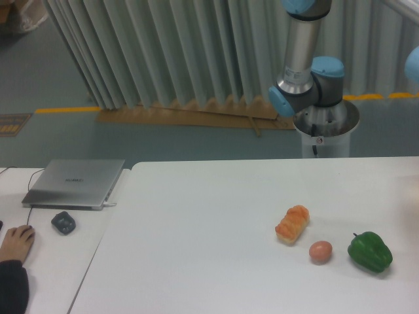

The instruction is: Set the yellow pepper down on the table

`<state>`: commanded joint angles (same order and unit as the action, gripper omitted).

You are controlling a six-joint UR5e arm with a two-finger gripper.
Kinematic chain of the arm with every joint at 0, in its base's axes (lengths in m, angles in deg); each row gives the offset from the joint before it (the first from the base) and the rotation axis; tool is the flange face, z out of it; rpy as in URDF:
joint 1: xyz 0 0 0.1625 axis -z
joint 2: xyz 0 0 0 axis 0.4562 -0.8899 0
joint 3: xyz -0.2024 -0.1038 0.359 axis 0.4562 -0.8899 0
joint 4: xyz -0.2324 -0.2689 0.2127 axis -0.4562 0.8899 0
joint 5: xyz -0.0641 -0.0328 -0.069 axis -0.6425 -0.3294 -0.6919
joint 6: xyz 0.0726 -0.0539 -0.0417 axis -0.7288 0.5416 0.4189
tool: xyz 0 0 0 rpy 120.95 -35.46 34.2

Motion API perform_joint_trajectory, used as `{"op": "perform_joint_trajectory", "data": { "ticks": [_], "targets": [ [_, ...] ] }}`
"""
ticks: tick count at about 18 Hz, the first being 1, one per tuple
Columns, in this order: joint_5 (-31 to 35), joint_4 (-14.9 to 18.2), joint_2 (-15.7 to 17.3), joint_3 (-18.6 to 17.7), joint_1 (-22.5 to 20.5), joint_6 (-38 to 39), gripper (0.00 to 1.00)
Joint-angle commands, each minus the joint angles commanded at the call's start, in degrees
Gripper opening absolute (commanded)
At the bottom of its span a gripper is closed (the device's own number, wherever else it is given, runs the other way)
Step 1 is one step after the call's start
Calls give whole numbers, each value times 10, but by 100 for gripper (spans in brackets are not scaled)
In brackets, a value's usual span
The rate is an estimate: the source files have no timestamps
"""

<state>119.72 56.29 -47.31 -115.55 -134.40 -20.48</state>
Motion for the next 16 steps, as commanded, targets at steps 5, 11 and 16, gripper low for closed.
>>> {"op": "perform_joint_trajectory", "data": {
  "ticks": [5,11,16],
  "targets": [
    [0,-6,1,4,-3,-2,100],
    [0,-5,-1,8,-36,-71,100],
    [0,-5,-3,5,-50,-119,100]
  ]
}}
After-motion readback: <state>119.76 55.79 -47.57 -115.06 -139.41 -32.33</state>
